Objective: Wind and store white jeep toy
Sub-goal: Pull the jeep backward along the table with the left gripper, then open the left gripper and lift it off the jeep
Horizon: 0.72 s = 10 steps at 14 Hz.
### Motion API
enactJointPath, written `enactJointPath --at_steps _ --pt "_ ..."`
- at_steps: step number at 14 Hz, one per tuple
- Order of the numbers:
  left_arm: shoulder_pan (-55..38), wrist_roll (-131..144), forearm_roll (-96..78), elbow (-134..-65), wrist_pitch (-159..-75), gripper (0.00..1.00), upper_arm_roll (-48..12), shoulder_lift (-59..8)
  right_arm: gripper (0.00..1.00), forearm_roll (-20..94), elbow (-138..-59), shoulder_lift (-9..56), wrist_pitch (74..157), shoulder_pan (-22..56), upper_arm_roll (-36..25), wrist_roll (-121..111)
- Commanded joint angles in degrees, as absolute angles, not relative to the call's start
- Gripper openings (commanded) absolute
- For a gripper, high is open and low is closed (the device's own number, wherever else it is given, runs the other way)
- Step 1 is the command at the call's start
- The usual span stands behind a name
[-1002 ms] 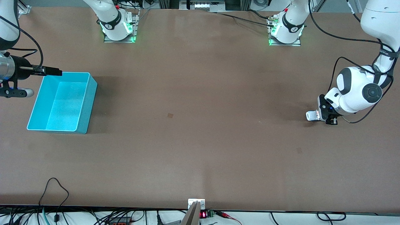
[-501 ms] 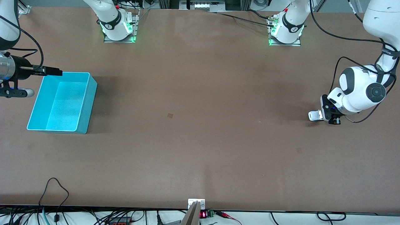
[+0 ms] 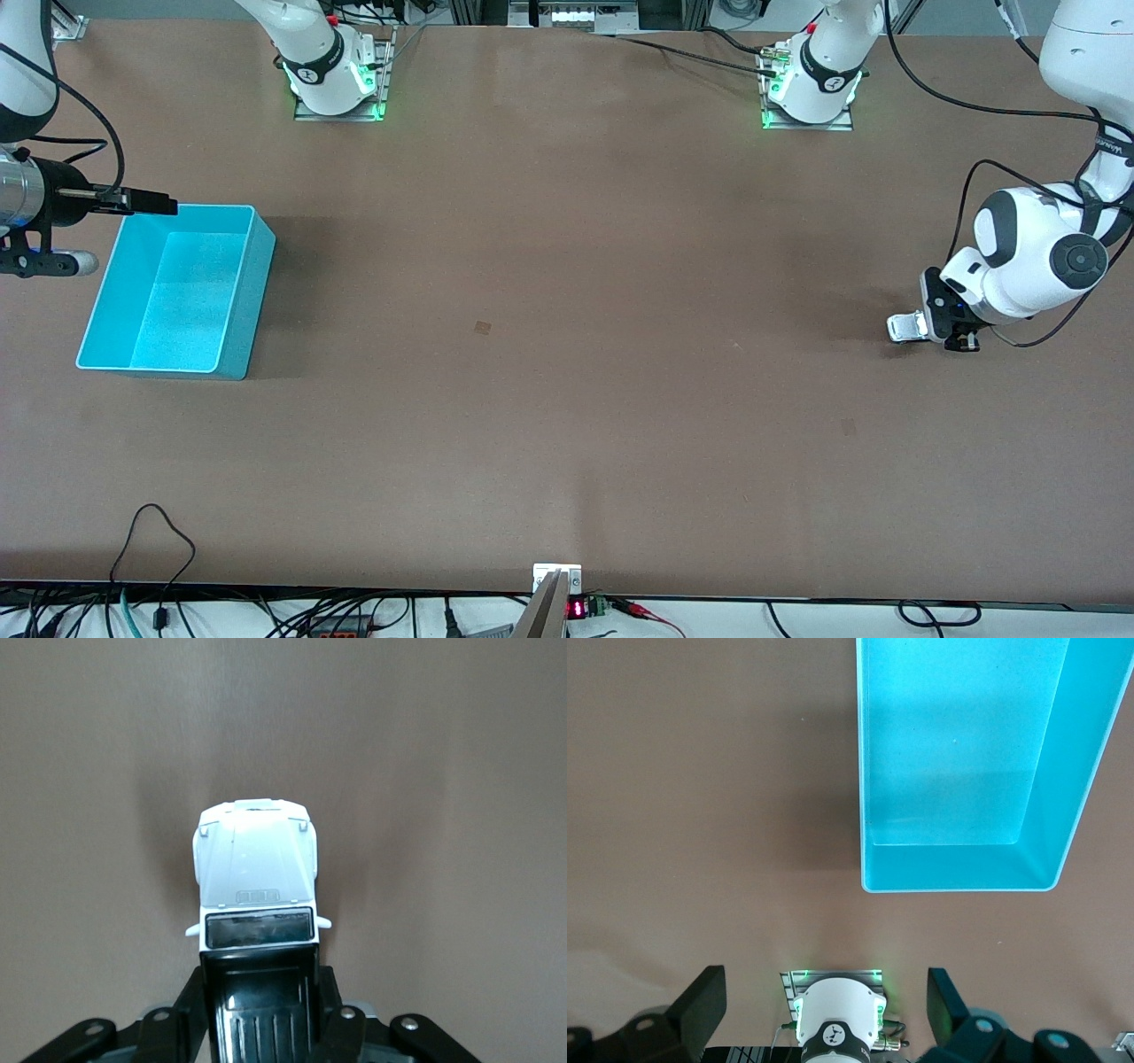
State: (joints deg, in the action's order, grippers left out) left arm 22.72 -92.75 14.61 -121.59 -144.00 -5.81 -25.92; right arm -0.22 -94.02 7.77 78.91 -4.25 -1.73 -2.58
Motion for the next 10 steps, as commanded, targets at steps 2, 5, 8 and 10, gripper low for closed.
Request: enactJointPath --at_steps 2,5,8,10 --pt "24.8 -93.4 16.7 -120.8 -144.3 0.17 -6.0 -30.4 1.0 0.2 -93.6 7.7 78.0 -4.3 -1.6 -2.9" --pt "24.8 -93.5 16.7 -120.8 -144.3 0.25 -6.1 -30.2 1.0 0.2 -93.5 7.7 78.0 -4.2 -1.6 -2.9" --pt "24.9 -93.4 16.4 -120.8 -143.8 1.0 -6.3 -28.1 1.0 0.2 -93.6 7.7 78.0 -4.2 -1.6 -2.9" --pt "25.2 -93.4 16.1 -120.8 -141.3 1.0 -8.7 -24.4 1.0 0.2 -93.6 7.7 78.0 -4.2 -1.6 -2.9"
